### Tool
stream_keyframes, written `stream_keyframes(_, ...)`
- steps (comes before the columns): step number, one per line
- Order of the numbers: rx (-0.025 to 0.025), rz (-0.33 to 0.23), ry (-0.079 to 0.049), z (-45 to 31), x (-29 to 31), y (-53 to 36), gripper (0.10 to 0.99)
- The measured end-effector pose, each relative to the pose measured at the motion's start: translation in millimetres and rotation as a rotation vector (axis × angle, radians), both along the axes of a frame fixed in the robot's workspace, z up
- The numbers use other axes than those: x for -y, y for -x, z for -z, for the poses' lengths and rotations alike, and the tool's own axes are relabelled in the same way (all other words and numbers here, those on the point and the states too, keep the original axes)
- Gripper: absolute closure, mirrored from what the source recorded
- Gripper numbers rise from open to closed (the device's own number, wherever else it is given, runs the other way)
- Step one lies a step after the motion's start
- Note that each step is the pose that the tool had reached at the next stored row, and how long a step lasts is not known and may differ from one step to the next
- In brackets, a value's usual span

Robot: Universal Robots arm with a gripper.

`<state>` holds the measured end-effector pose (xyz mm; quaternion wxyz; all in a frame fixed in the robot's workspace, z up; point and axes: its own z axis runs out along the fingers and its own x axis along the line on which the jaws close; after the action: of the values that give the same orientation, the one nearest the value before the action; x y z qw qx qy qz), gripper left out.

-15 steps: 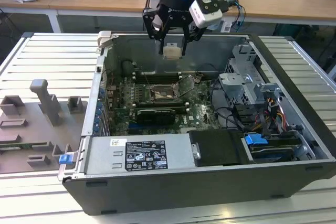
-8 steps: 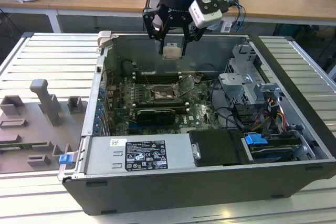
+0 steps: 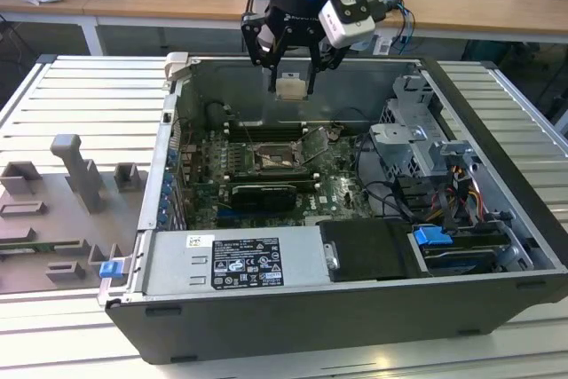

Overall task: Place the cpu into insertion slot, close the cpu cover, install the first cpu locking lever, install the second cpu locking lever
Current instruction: 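Place the cpu into insertion slot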

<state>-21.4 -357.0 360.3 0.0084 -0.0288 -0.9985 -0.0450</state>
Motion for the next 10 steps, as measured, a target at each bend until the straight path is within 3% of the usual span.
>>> stream_keyframes(10,0.0,0.023,0.0,0.0,0.0,0.0,0.545)
